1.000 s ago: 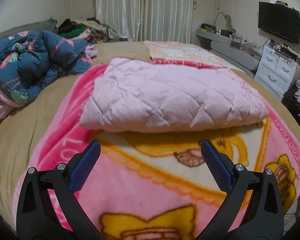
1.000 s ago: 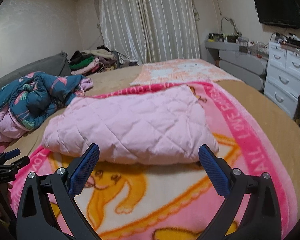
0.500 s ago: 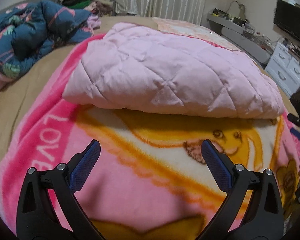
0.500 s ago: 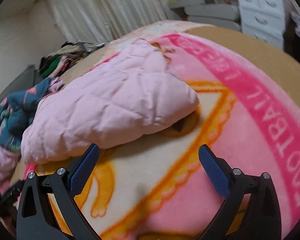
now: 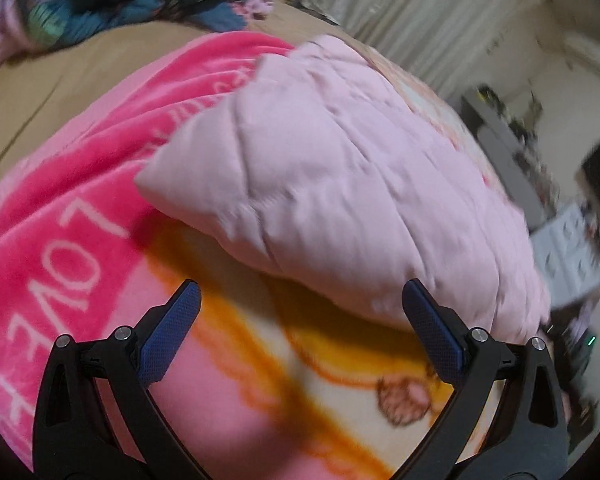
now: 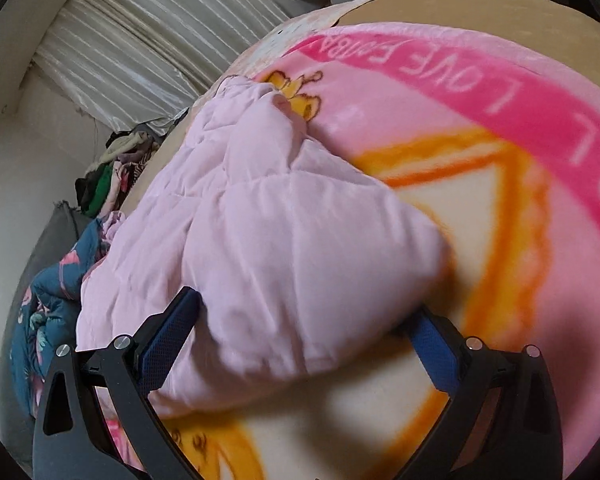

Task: Fold large clothes

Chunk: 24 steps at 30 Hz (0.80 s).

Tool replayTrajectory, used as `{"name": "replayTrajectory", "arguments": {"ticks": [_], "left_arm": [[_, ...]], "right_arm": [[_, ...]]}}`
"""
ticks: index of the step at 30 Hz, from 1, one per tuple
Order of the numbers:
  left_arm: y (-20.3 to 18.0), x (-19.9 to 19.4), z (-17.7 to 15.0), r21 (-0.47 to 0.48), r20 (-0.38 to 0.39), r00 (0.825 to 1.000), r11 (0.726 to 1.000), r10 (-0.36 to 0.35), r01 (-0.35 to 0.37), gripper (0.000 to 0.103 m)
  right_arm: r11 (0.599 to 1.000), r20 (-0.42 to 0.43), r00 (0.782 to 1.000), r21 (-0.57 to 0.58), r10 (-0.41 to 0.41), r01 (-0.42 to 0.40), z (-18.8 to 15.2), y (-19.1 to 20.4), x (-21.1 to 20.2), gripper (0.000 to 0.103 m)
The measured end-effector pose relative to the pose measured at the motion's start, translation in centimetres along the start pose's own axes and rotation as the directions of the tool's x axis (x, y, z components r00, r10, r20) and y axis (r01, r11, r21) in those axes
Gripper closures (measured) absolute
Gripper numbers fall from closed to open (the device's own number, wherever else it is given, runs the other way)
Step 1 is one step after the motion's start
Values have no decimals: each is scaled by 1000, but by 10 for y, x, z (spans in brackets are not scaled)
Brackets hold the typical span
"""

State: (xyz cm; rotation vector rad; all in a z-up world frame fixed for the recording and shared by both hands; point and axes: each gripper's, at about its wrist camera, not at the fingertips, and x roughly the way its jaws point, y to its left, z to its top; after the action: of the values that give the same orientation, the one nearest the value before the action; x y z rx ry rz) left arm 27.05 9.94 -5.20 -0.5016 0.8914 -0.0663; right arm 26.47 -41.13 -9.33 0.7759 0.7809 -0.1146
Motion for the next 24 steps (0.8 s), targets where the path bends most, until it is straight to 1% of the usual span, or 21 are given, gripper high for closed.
{"name": "replayTrajectory", "arguments": {"ticks": [3,5,7,11,16,24], "left_arm": [[12,7,10,-96,5,999,994,-46,46,9],[19,16,17,-181,9,995,979,-97,97,9],[22,26,20,-231,10,992,965,-125,124,9],[21,44,26,-291,24,986,943,-163,163,8],[19,62,34,-310,24,984,934,-178,177,8],[14,73,41,-260,18,982,948,-186,184,8]], "right_arm": [[1000,-6,1000,7,4,-4,5,-1,10,4],[1000,-9,1000,4,6,-6,6,-1,13,4],[1000,-12,1000,-1,7,-7,8,-1,17,4],[1000,-15,1000,-8,15,-15,8,-2,19,4],[1000,-24,1000,-17,17,-18,12,0,25,4],[999,-13,1000,-37,9,-9,17,7,34,4]]}}
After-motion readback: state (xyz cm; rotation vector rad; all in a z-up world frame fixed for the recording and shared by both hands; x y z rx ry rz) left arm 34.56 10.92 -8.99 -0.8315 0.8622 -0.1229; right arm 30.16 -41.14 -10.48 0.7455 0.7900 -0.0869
